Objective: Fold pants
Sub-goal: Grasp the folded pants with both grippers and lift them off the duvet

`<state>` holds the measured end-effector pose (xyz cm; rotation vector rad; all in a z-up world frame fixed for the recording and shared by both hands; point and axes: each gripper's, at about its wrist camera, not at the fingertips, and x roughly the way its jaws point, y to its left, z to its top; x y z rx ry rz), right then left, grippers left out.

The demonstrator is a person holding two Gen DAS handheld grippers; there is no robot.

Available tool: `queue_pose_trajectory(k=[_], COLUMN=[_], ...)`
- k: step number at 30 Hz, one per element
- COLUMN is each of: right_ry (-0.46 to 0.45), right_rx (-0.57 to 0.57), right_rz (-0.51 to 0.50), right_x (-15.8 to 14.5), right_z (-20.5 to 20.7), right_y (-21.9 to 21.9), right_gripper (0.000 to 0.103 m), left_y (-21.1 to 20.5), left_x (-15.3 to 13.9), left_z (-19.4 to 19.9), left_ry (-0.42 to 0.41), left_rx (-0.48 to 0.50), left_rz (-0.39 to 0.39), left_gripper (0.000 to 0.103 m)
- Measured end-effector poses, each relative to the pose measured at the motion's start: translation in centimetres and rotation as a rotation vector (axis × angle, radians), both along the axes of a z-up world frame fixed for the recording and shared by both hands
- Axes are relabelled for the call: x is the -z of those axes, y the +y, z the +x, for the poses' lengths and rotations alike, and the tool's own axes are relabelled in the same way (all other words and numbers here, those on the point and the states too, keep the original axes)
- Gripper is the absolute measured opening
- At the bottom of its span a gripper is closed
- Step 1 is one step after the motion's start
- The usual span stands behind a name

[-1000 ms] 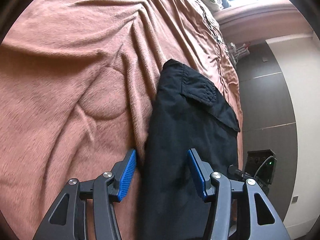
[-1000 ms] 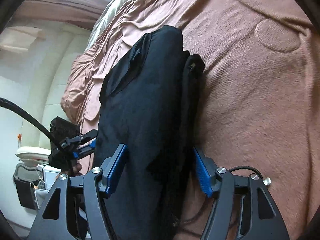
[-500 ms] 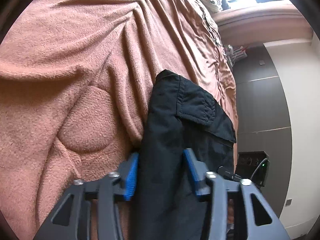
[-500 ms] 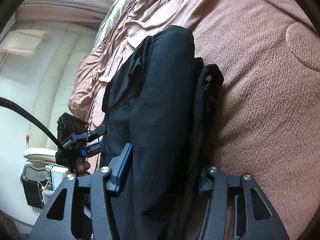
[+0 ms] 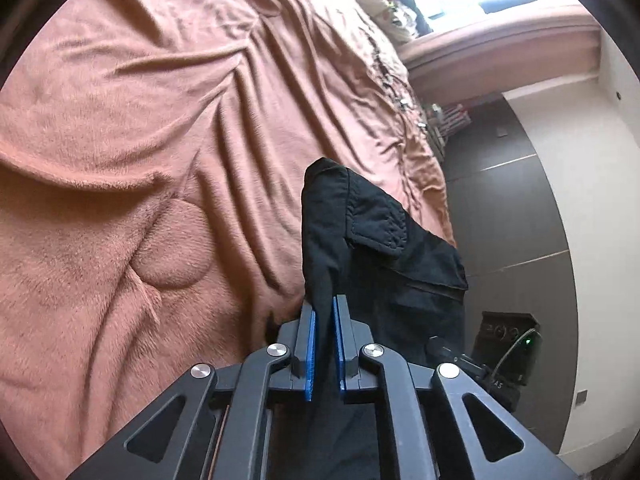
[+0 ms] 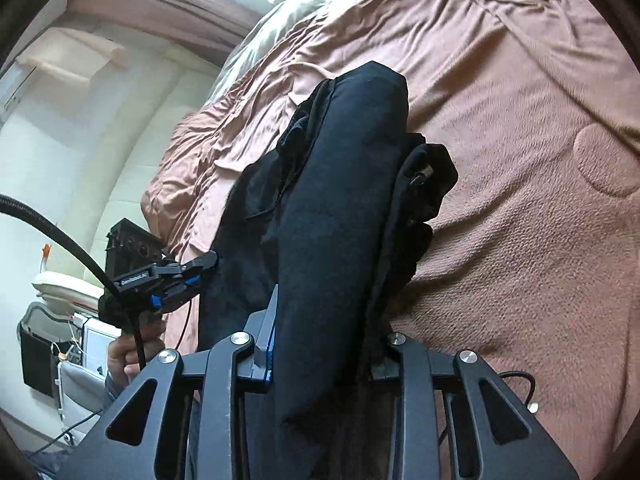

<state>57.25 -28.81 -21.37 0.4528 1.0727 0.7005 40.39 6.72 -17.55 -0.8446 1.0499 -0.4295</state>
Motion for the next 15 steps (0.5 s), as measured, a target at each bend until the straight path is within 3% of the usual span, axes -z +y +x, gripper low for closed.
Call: queue_pose_trajectory(k=[15], right_ry=[-0.151], right_rx=[0.000], right_rz=[0.004], right_x=[-4.4], right_z=[-6.6], right_y=[-0.7], right_gripper=[0.024], left_y=[-0.4], left_x=[-6.5], left_z=[-4.8], left_ry=[-0.134], left_rx=[0.000], left_rz=[-0.011], left_gripper=[0.007])
